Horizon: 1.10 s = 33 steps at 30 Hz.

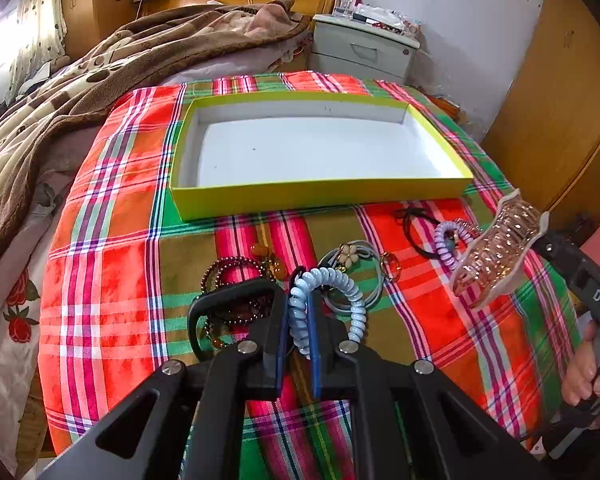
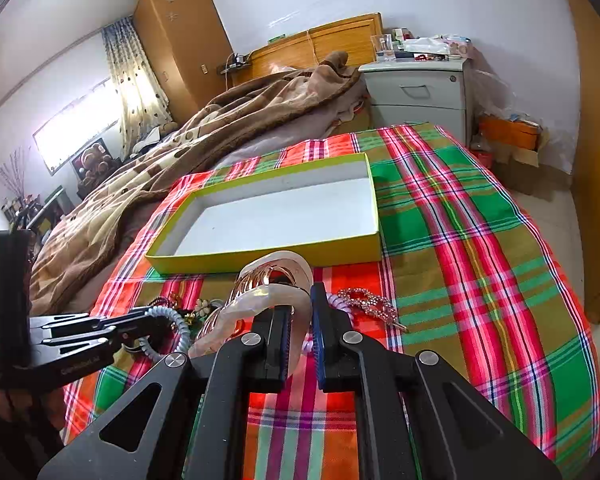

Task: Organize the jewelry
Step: 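Grasp the clear claw clip with the right tool while the left tool grasps the light blue coil hair tie, then carry both items into the yellow box lid and open both tools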

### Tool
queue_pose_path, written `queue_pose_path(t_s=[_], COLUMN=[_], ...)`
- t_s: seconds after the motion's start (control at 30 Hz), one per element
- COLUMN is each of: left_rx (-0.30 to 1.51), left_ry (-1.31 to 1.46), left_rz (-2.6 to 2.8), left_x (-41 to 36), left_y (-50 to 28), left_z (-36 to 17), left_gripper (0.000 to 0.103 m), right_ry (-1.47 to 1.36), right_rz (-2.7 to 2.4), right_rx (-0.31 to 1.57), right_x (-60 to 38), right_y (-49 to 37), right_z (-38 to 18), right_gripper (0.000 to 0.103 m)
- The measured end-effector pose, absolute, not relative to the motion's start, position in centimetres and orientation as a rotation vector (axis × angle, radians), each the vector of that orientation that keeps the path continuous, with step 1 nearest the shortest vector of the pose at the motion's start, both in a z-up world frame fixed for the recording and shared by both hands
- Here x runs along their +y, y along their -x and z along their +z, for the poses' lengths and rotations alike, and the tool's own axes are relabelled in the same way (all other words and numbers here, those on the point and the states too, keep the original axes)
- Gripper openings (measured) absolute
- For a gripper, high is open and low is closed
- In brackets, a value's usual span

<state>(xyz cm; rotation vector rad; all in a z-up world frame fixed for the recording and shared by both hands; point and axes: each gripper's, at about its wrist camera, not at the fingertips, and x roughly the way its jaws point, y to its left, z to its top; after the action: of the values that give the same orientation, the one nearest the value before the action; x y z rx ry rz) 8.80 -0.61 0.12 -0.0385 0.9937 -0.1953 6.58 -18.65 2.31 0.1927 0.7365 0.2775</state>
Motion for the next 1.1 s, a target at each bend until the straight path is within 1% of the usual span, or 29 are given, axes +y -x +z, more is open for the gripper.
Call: queue_pose_path(t_s=[0.33, 0.67, 0.87, 1.1], left_rx=[0.933, 0.885, 0.871, 0.883], left_ry=[0.113, 0.145, 0.161, 0.189], left_rz=[-0.232, -0.218, -0.221, -0.225], left_x=[0.6, 2.1, 2.6, 3.3], left_y=[-9.5, -13.3, -16.3, -20.5], left_z=[3.0, 5.1, 5.6, 4.9], left_gripper=[0.01, 0.01, 0.01, 0.01], right_ry=[-0.182, -0.164, -0.155, -0.166], right_rz=[0.263, 0.249, 0.242, 0.248], right_rx=[0.709, 0.707, 0.743, 0.83], right_x=[-18.7, -19.2, -19.3, -19.7], right_y=[-7.4, -11.2, -14.9, -20.5], right_z=[4.0, 5.7, 5.7, 4.6], right_gripper=[0.01, 0.01, 0.01, 0.01])
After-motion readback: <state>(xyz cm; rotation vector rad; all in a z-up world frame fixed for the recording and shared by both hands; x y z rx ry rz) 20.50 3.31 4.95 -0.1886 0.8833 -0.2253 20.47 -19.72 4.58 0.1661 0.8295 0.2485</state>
